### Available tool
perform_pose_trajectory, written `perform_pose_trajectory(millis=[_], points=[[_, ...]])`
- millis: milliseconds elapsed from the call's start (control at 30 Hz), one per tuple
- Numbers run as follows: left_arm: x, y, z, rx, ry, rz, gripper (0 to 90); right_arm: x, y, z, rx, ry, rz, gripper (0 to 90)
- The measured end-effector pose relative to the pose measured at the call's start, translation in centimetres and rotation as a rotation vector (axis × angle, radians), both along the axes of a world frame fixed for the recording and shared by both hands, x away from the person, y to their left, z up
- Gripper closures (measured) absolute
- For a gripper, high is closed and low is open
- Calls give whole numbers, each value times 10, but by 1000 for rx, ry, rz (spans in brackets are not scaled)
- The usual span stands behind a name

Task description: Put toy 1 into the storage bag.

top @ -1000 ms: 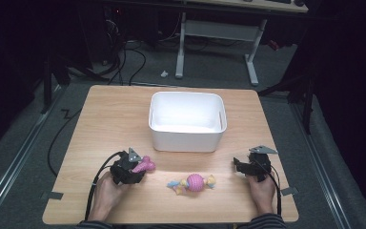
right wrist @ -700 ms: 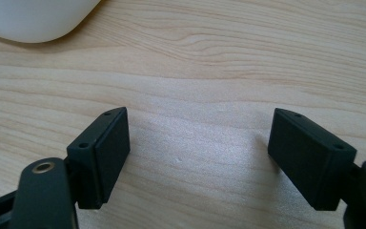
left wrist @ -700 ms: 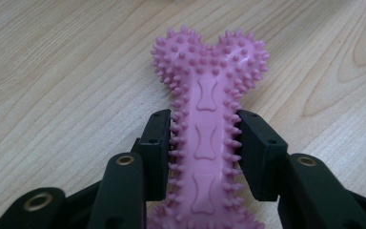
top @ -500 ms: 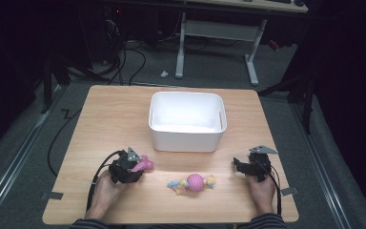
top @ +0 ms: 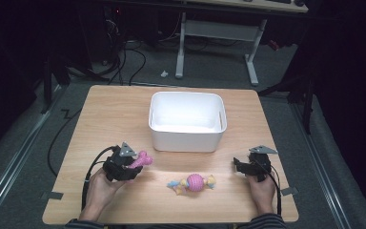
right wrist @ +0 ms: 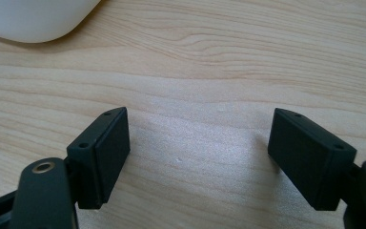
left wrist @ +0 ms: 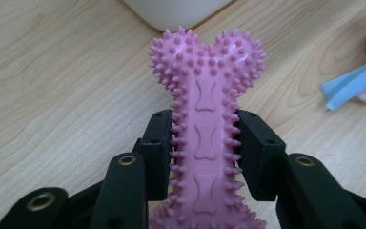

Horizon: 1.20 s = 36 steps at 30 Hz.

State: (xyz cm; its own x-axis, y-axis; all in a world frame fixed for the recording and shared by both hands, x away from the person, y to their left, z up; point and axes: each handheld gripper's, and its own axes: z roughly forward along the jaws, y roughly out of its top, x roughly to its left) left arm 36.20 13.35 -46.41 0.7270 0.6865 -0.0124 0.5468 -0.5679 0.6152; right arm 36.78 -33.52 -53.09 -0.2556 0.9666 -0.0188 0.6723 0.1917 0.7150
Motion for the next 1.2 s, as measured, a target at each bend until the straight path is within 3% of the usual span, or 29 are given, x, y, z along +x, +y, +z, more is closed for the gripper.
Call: perform_pose_trajectory(millis=[133,367,633,767,1000,1200], points=[[0,2,11,-11,-10,-23,589,0,0,0,0,0,0,220],[1,9,26,-68,-19,-16,590,0,0,0,0,0,0,220],[1,15,43,-100,-40,-21,589,0,0,0,0,2,-1,220],[2,17,49,-104,-35,-22,589,0,0,0,0,2,-1,220],[6,18,61,-156,-28,-38,589,0,0,0,2,3,-4,220],[11,15,72,-162,-28,-51,590,-1,0,0,2,4,-5,221]])
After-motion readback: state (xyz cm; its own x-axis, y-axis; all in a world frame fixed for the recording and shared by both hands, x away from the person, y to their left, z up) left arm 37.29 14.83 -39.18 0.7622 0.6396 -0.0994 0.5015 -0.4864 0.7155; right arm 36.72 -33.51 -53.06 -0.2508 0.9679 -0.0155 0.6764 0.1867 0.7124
